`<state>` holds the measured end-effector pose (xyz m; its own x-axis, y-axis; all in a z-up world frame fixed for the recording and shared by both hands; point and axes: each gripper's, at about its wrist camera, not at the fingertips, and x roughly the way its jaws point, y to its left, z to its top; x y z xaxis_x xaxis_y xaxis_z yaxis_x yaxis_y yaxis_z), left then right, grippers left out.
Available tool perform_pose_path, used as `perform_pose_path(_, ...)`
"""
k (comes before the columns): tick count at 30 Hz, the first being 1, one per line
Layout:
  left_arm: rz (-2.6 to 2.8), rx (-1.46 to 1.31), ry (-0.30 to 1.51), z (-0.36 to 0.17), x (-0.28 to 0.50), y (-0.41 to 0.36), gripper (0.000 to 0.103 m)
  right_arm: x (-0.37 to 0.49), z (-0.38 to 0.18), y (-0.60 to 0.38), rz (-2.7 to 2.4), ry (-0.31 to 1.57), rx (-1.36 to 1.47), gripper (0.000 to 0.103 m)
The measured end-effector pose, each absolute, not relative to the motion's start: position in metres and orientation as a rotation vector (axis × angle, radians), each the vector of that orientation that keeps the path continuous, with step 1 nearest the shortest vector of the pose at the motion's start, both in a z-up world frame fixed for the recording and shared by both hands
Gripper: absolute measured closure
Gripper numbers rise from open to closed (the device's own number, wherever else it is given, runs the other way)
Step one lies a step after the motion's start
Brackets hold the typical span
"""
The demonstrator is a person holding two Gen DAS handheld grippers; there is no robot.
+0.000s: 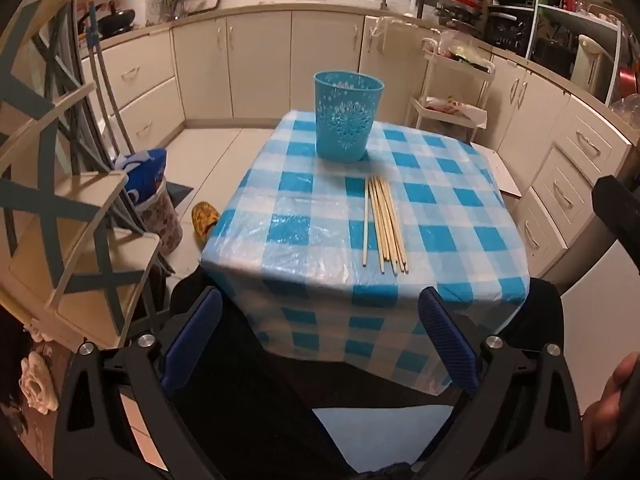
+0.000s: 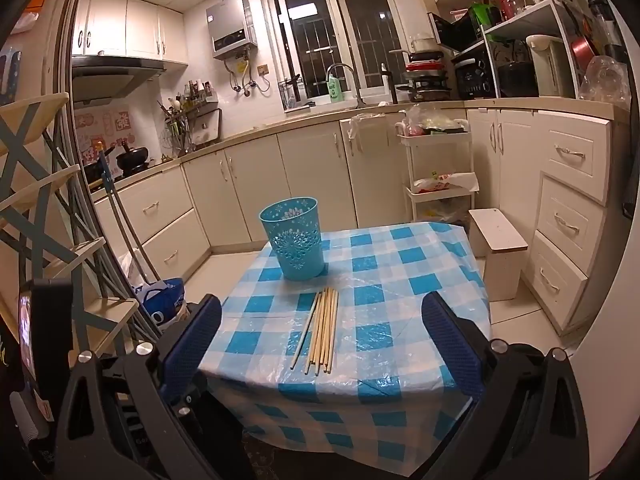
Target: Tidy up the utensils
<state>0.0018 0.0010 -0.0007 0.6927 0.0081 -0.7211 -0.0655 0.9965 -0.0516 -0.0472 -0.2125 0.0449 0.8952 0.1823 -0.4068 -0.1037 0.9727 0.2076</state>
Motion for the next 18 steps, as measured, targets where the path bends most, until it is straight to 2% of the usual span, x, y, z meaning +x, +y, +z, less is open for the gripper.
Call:
perform_pose_path(3,0.05,-0.126,0.758,-0.002,-0.01,0.017,0.009,-0.049,0.043,-0.212,0.149,0.454,0.187,0.007)
perform_pose_path(18,0.056,-0.101,0.763,0.006,-0.009,0.008,0.008,-0.043,0.036,-0.213,0.17,0.484,0.201,0.007)
